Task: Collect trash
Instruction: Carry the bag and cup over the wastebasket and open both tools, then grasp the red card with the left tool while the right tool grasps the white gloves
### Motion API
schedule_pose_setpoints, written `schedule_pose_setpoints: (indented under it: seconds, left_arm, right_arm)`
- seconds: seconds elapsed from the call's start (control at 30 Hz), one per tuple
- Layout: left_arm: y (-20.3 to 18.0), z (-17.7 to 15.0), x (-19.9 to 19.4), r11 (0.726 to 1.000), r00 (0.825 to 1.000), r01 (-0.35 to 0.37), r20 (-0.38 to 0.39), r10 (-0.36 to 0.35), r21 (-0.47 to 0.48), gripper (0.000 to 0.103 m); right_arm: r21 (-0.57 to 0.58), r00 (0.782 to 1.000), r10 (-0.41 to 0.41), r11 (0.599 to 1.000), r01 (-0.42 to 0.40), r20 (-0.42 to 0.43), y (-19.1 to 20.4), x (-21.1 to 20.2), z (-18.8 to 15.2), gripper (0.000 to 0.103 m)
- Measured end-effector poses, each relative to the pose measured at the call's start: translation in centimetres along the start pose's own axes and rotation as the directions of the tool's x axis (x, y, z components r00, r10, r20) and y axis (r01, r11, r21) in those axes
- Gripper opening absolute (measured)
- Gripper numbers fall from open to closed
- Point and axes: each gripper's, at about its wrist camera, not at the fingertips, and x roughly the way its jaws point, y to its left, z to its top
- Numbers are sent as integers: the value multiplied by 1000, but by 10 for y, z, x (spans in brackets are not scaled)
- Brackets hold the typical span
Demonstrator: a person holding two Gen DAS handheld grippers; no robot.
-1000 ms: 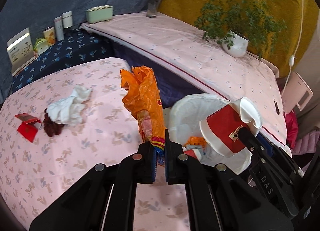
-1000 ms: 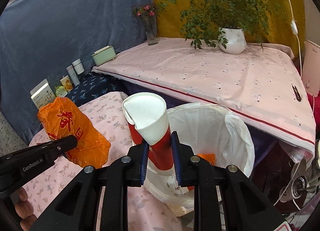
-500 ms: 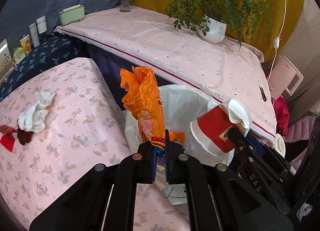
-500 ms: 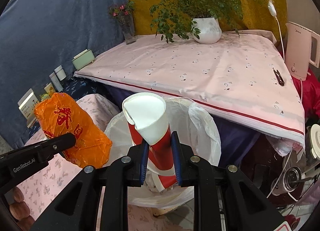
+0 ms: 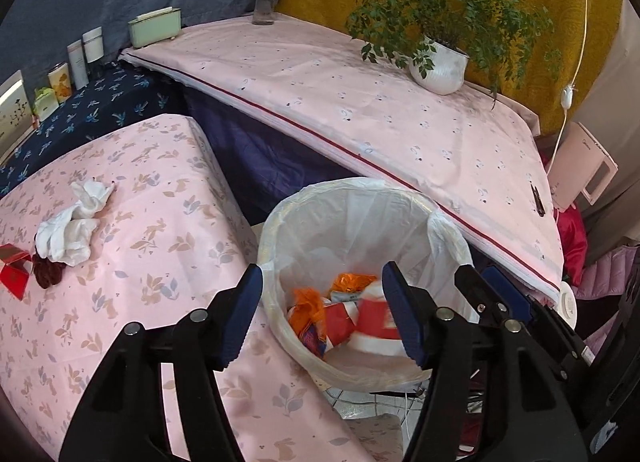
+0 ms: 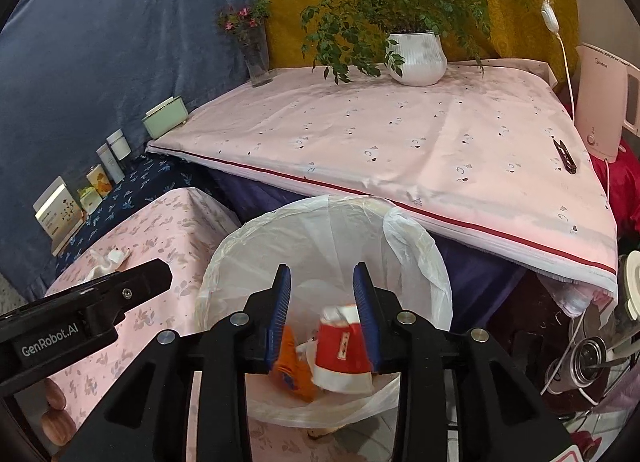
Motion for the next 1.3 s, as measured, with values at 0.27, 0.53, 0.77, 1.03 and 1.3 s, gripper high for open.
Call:
schedule_pose_setpoints:
  seconds: [0.27, 0.53, 0.77, 1.03, 1.3]
  left_arm:
    - [26, -5, -7, 998, 999, -47, 14, 48, -40, 59]
    - [54, -10, -18, 993, 996, -77, 27, 80, -86, 59]
    - [88, -15, -30, 984, 993, -107, 36, 113, -140, 59]
    - [138, -26, -43, 961, 982, -169, 42, 182, -218, 64]
    - [194, -43, -54, 922, 968, -227, 31, 249, -313, 74]
  right_arm:
    - [-29, 1000, 14, 999, -14, -1, 19, -4, -2, 43]
    - [-72, 999, 34, 997, -34, 2, 49, -10, -4, 46]
    - [-112, 998, 60, 992, -60, -2, 80, -11, -9, 51]
    - [-152, 995, 95, 984, -96, -16, 114, -11, -18, 57]
    - [-192, 991, 125, 972, -133, -54, 152, -3, -34, 57]
